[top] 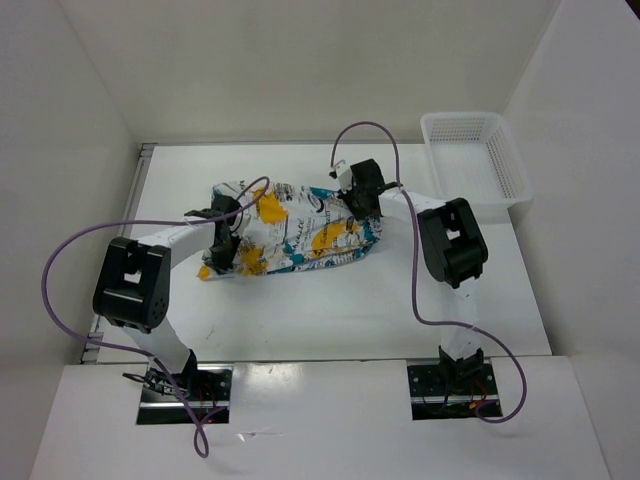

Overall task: Fold and stack the shorts
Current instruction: Fold the shorts

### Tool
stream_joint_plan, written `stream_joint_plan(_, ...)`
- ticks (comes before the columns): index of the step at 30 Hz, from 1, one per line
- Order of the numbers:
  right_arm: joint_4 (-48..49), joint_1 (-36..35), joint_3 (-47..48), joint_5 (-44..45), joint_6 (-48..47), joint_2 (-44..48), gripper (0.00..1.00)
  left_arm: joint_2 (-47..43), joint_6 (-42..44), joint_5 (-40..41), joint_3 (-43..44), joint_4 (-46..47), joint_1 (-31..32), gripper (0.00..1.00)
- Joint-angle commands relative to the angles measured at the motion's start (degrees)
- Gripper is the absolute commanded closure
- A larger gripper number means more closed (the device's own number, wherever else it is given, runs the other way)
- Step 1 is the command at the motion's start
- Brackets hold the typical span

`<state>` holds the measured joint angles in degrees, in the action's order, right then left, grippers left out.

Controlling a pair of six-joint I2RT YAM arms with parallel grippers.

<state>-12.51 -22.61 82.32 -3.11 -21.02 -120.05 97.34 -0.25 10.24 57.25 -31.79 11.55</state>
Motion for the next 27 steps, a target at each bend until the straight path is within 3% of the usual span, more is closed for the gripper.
stream_joint_plan(1,3.8,1.1,3.8,6.5,2.1,-3.0,0.88,1.4,0.3,1.6,-2.6,-4.4,-0.5,0.77)
stream_joint_plan(4,3.1,1.1,7.8,4.6,0.4,-3.0,0.81,0.8,0.3,0.1,1.1,-5.7,-0.5,0.76)
stream_joint_plan(7,2.5,1.1,12.6,2.8,2.4,-0.1,0.66,0.8,0.3,-2.4,7.8,-8.3,-0.5,0.7)
stream_joint_plan(12,-3.7,2.7,14.3,-1.0,14.6,10.3,0.46,1.4,0.3,-4.3,17.6,-9.9,-0.5,0.65)
stream_joint_plan(15,-6.6,5.9,6.8,-4.2,25.3,15.7,0.41,1.9,0.3,-5.5,21.7,-9.9,-0.5,0.64)
stream_joint_plan(17,-7.8,6.6,2.4,-5.0,29.5,17.7,0.38,2.6,0.3,-4.8,23.2,-8.1,0.0,0.57)
stream_joint_plan(19,-7.8,7.1,-3.2,-5.5,32.2,19.1,0.33,4.2,0.3,-4.8,25.3,-7.3,0.1,0.57)
stream_joint_plan(22,-7.2,7.8,-7.5,-6.8,36.3,17.9,0.26,8.0,0.3,-2.6,28.0,-4.9,0.6,0.54)
stream_joint_plan(27,-5.3,10.8,-8.1,-8.3,39.6,13.2,0.25,14.1,0.3,3.6,33.2,-2.2,-0.8,0.54)
